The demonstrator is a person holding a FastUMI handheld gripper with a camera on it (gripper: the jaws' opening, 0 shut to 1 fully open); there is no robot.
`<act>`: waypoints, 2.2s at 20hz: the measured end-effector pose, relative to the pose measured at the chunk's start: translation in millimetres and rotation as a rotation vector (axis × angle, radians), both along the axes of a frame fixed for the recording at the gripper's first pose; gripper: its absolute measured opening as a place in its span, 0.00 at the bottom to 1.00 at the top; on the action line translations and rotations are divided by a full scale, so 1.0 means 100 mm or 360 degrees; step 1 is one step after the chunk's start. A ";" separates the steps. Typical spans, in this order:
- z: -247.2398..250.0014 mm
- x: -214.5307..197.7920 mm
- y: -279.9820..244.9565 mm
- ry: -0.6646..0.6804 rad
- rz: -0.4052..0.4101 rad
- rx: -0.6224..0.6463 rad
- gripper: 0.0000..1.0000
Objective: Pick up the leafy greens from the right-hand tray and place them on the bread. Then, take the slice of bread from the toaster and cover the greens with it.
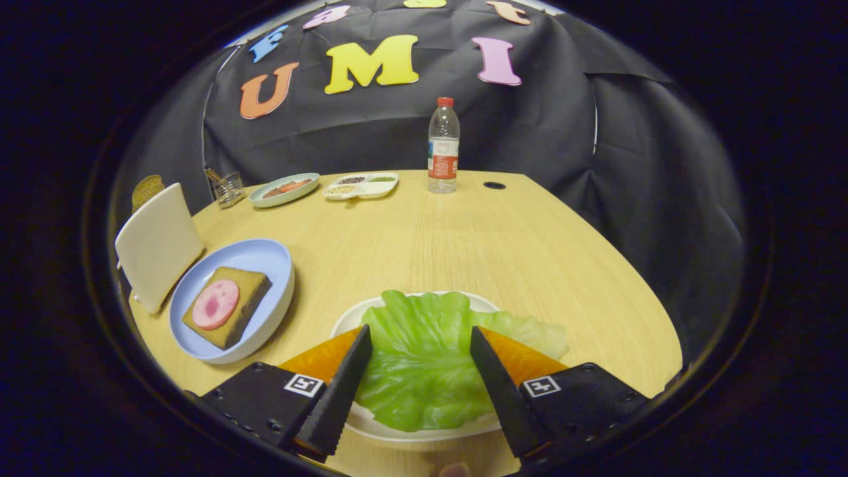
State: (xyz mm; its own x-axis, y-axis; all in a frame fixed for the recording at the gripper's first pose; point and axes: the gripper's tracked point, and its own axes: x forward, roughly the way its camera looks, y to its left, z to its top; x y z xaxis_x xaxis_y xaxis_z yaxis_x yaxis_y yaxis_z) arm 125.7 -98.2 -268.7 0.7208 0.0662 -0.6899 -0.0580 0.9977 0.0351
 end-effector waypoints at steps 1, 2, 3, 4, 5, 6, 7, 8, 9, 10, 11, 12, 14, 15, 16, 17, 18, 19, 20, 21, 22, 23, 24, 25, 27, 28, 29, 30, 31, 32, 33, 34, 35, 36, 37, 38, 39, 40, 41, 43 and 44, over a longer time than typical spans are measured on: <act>0.02 -0.01 0.01 0.0012 -0.0001 -0.0002 0.83; 0.00 0.00 0.00 0.0023 0.0006 -0.0013 0.74; 0.01 0.01 0.03 0.0019 0.0026 -0.0003 0.73; -0.01 0.02 0.09 0.0032 0.0024 0.0048 0.47; 0.03 0.02 0.07 0.0011 0.0012 0.0061 0.21; 0.01 0.02 0.07 0.0023 0.0029 0.0052 0.22; -0.11 0.08 0.10 0.0025 -0.0003 0.0084 0.22; 0.01 0.04 0.09 0.0023 -0.0022 0.0105 0.01; 0.03 0.06 0.08 0.0025 -0.0050 0.0130 0.01; 0.07 0.05 0.08 0.0010 -0.0068 0.0144 0.01; 0.13 0.06 0.07 -0.0017 -0.0084 0.0145 0.01; 0.20 0.06 0.08 -0.0055 -0.0089 0.0148 0.00; 0.39 0.07 0.09 -0.0136 -0.0100 0.0135 0.01; 0.50 0.07 0.12 -0.0172 -0.0103 0.0141 0.01; 0.60 0.06 0.15 -0.0210 -0.0103 0.0147 0.00; 0.71 0.06 0.19 -0.0242 -0.0100 0.0144 0.00; 0.79 0.04 0.25 -0.0270 -0.0088 0.0138 0.01; 0.88 0.03 0.32 -0.0296 -0.0077 0.0135 0.00; 0.97 0.03 0.38 -0.0324 -0.0064 0.0128 0.00; 1.06 0.03 0.45 -0.0352 -0.0052 0.0120 0.00; 1.14 0.02 0.53 -0.0374 -0.0040 0.0119 0.01; 1.24 0.01 0.64 -0.0396 -0.0020 0.0129 0.01; 1.30 0.00 0.76 -0.0410 -0.0003 0.0135 0.00; 1.37 0.00 0.86 -0.0431 0.0017 0.0130 0.00; 1.44 0.01 1.10 -0.0452 0.0058 0.0107 0.01; 1.43 0.00 1.23 -0.0449 0.0078 0.0100 0.00; 1.42 0.02 1.36 -0.0445 0.0102 0.0085 0.00; 1.40 0.04 1.45 -0.0442 0.0113 0.0059 0.00; 1.36 0.06 1.51 -0.0432 0.0116 0.0024 0.01; 1.31 0.09 1.54 -0.0423 0.0108 -0.0012 0.00; 1.26 0.10 1.56 -0.0413 0.0097 -0.0046 0.00; 1.21 0.11 1.62 -0.0398 0.0094 -0.0062 0.00; 1.15 0.10 1.69 -0.0377 0.0099 -0.0068 0.01; 1.10 0.10 1.77 -0.0358 0.0107 -0.0068 0.01; 1.06 0.09 1.85 -0.0340 0.0115 -0.0071 0.00; 1.03 0.09 1.92 -0.0332 0.0121 -0.0066 0.00; 1.03 0.09 2.00 -0.0337 0.0127 -0.0052 0.00; 1.05 0.09 2.08 -0.0340 0.0134 -0.0033 0.01; 1.03 0.06 2.17 -0.0328 0.0141 -0.0001 0.00; 0.95 0.00 2.35 -0.0281 0.0159 0.0091 0.02; 0.92 -0.01 2.42 -0.0265 0.0163 0.0135 0.02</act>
